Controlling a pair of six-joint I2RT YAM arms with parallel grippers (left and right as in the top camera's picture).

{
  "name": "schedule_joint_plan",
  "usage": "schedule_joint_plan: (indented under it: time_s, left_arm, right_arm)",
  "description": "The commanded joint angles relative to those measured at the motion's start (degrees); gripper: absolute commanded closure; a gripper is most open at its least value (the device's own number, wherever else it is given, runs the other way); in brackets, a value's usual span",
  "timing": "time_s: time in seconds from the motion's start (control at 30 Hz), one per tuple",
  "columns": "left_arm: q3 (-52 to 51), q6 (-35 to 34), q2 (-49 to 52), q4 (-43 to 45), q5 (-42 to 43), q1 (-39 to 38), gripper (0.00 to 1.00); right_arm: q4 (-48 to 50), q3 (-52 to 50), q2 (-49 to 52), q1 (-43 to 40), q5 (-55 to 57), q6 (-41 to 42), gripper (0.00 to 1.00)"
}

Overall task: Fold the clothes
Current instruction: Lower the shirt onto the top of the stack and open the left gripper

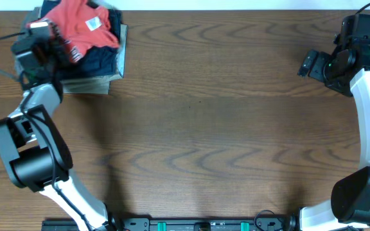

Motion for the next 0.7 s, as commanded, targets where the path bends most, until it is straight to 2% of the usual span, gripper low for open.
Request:
schedule_joint_plan:
  time_s: [0.0, 0.07, 0.1, 0.13, 0.17, 0.37, 0.5, 0.57, 0.67]
  left_arm:
    - [2.0, -3.5, 0.0, 0.0, -3.1, 2.1, 0.70]
    - [2.0, -4.2, 0.0, -0.3, -3.1, 2.1, 0.55]
    - [2.0, -4.2, 0.0, -0.4, -3.1, 2.0, 0.41]
    - [2.0, -4.5, -0.1, -0.4, -3.1, 1.7, 0.14]
    - [2.0, -5.4, -0.2, -0.3, -3.1, 1.5, 0.00]
    - [2.0, -9.9, -3.6, -0.9, -2.9, 1.0, 0.02]
    - [2.0, -13.2, -9.0, -5.5, -2.8, 0.9, 0.02]
    - [2.0, -13.2, -12.1, -7.6, 0.0, 0.9, 0.02]
    - [2.0, -13.2, -14.7, -5.8, 4.9, 0.3, 0.02]
  right_arm:
    - [0.0, 0.6, -0.2, 0.0, 0.0, 0.6, 0.01]
    - [0.0, 0.6, -0.2, 0.0, 0.0, 0.6, 0.01]
    - [0.0, 0.6, -0.2, 0.0, 0.0, 0.6, 0.01]
    - [0.0, 0.6, -0.2, 0.0, 0.0, 0.6, 0.01]
    - [0.0, 0.6, -0.2, 0.0, 0.0, 0.6, 0.01]
    - [0.0, 0.6, -0.2, 0.0, 0.0, 0.6, 0.01]
    - [0.0, 0.6, -0.2, 0.0, 0.0, 0.6, 0.01]
    - [0.0, 0.6, -0.2, 0.0, 0.0, 0.6, 0.01]
    - [0.0, 0.6, -0.2, 0.0, 0.0, 0.6, 0.01]
